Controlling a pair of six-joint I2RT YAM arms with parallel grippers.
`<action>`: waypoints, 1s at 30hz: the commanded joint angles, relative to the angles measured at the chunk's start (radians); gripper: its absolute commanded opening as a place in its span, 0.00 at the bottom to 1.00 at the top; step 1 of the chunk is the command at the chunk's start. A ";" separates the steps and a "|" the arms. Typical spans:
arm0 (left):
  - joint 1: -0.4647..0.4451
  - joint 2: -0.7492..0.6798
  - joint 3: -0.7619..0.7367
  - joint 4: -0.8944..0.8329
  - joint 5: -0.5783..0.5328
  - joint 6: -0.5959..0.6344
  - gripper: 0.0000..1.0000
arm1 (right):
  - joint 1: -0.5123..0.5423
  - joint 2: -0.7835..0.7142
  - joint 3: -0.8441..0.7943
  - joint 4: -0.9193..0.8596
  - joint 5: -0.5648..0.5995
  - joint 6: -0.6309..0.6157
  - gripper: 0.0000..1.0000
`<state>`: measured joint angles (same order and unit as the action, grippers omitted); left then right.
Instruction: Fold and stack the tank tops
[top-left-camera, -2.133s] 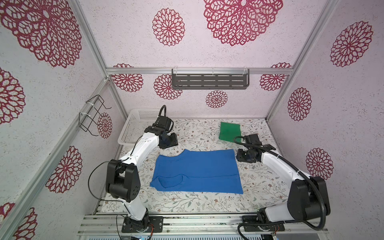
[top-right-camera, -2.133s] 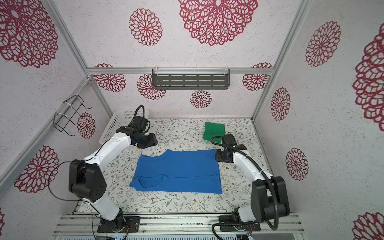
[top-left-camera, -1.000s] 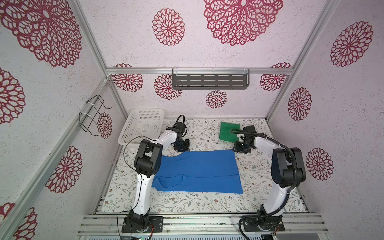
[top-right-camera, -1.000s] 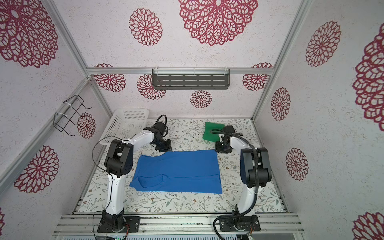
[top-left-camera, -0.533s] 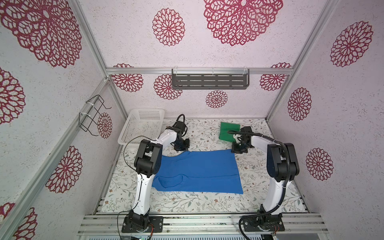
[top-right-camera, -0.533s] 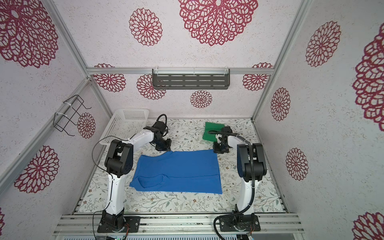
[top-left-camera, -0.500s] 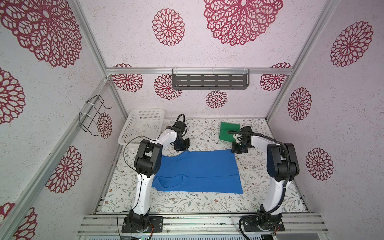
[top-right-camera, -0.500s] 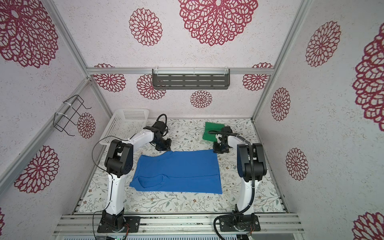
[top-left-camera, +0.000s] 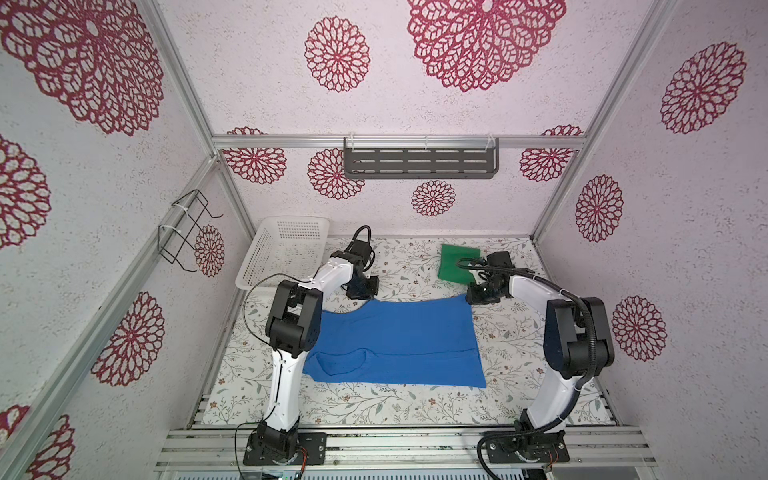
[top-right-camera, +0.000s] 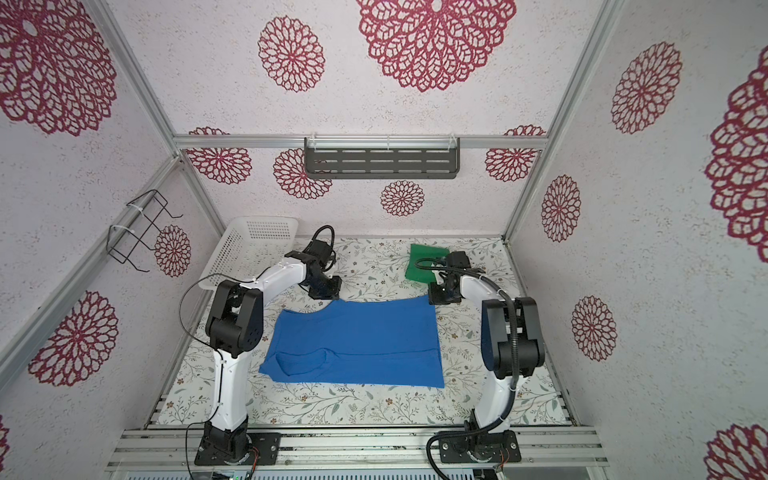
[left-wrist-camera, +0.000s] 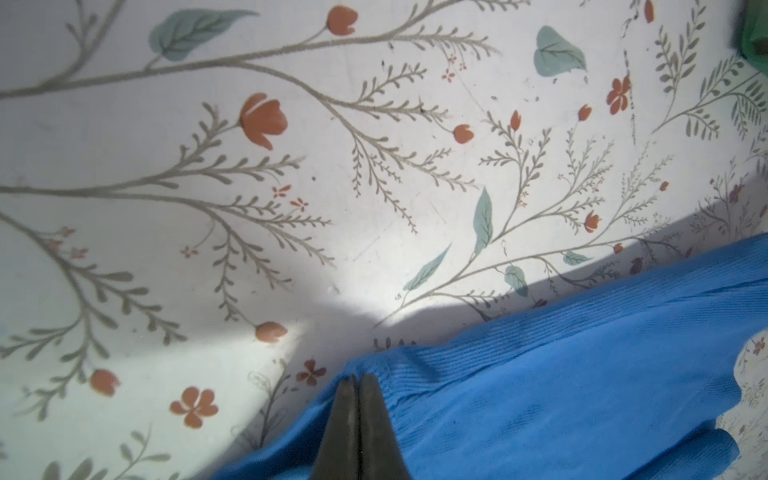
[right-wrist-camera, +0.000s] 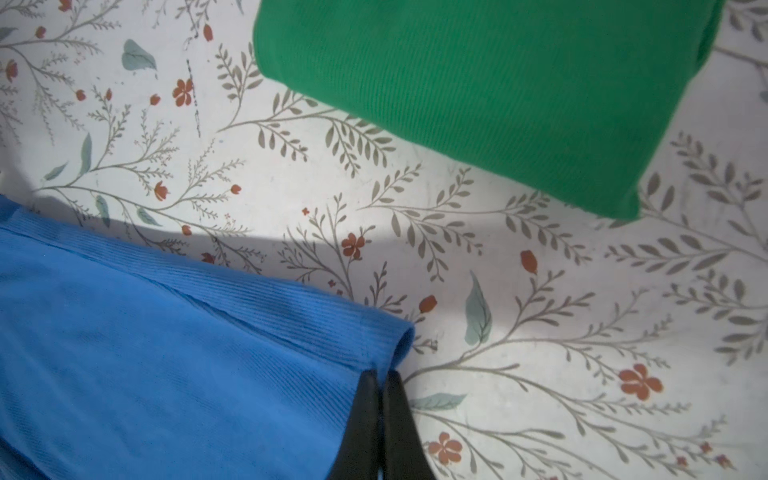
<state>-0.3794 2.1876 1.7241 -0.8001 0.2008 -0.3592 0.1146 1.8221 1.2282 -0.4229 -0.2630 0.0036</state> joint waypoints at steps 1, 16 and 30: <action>-0.026 -0.094 -0.038 0.024 -0.053 0.039 0.00 | -0.003 -0.083 -0.054 0.048 0.004 -0.039 0.00; -0.150 -0.397 -0.360 0.101 -0.297 -0.033 0.00 | 0.000 -0.389 -0.343 0.126 0.020 -0.099 0.01; -0.428 -0.617 -0.763 0.203 -0.566 -0.534 0.00 | 0.018 -0.596 -0.532 0.084 0.109 -0.026 0.07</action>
<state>-0.7486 1.5997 1.0191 -0.6231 -0.2413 -0.6891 0.1291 1.2865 0.7246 -0.3401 -0.1989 -0.0555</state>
